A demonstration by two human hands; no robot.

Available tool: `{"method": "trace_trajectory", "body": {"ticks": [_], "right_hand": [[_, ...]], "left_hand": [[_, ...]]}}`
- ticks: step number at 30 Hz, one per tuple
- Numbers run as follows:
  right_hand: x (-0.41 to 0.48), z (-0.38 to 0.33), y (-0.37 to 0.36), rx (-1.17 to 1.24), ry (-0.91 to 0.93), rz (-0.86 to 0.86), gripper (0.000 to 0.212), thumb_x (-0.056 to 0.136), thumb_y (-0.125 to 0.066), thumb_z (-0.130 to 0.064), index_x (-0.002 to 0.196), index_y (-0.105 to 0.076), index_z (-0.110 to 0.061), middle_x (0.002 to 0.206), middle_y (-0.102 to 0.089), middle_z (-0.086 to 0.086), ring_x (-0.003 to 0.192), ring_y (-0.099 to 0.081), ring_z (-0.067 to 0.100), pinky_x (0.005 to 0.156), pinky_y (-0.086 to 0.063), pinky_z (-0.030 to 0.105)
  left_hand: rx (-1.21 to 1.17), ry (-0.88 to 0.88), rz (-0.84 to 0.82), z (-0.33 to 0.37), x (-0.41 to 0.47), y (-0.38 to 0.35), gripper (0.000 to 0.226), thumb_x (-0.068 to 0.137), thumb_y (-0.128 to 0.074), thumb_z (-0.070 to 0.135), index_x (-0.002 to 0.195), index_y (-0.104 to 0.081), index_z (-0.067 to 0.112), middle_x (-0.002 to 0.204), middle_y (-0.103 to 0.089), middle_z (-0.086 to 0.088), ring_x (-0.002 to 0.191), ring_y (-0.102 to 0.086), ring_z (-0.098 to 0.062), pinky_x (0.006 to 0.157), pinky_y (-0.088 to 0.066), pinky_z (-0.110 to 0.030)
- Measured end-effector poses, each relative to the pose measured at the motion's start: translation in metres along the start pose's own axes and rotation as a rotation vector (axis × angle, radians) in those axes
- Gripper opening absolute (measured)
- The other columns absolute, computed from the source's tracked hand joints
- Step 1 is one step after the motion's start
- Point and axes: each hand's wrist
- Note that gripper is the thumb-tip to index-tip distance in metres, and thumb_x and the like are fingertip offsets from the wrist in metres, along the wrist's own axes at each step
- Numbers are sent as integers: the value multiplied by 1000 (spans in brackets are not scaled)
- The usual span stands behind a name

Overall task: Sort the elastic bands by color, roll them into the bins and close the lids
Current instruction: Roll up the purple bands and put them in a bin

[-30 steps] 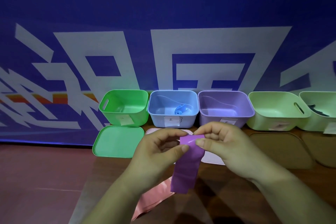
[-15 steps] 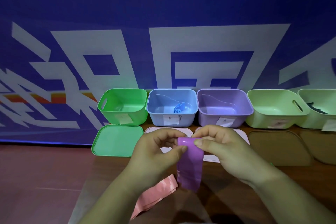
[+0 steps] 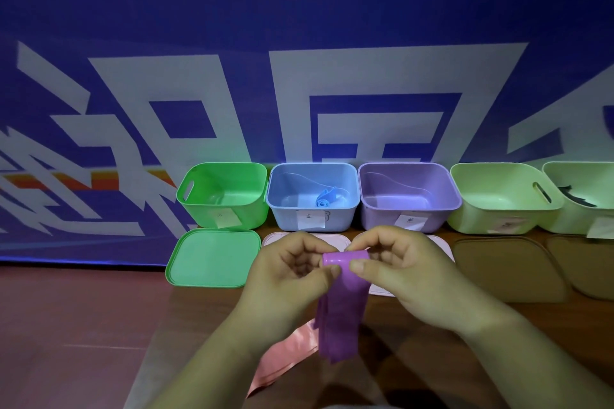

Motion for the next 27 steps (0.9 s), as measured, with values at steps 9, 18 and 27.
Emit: {"method": "trace_trajectory", "body": {"ticks": [9,18,27], "right_hand": [[1,3,1,66,54,39,37,72,-83,0,95,-74,-28,109,-73,-2,91,-72,24,82,-58,33],[2,2,0,93,-3,54,30,76,-77,5,90,-75,-21,91,-76,8,82,-73,20,79,-61,34],[4,5,2,131,-122,47,20,80,-75,1,92,-73,-16,91,-77,6,85,-74,20,83,-60,37]], "left_hand": [[-90,97,19,6,4,-2,8,82,-61,-18,88,-63,-13,70,-69,-14,60,-63,-13,58,-51,-19],[-57,81,-27,-1,4,-1,10,84,-67,1,94,-64,-2,75,-63,-12,68,-59,-17,64,-49,-22],[173,1,-121,-8,-1,5,20,86,-63,38,99,-65,23,89,-65,-8,78,-59,-30,70,-53,-44]]}}
Point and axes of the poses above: each hand's wrist, its own x-axis towards the middle knuckle, its own y-axis out of the back of the hand, z = x × y
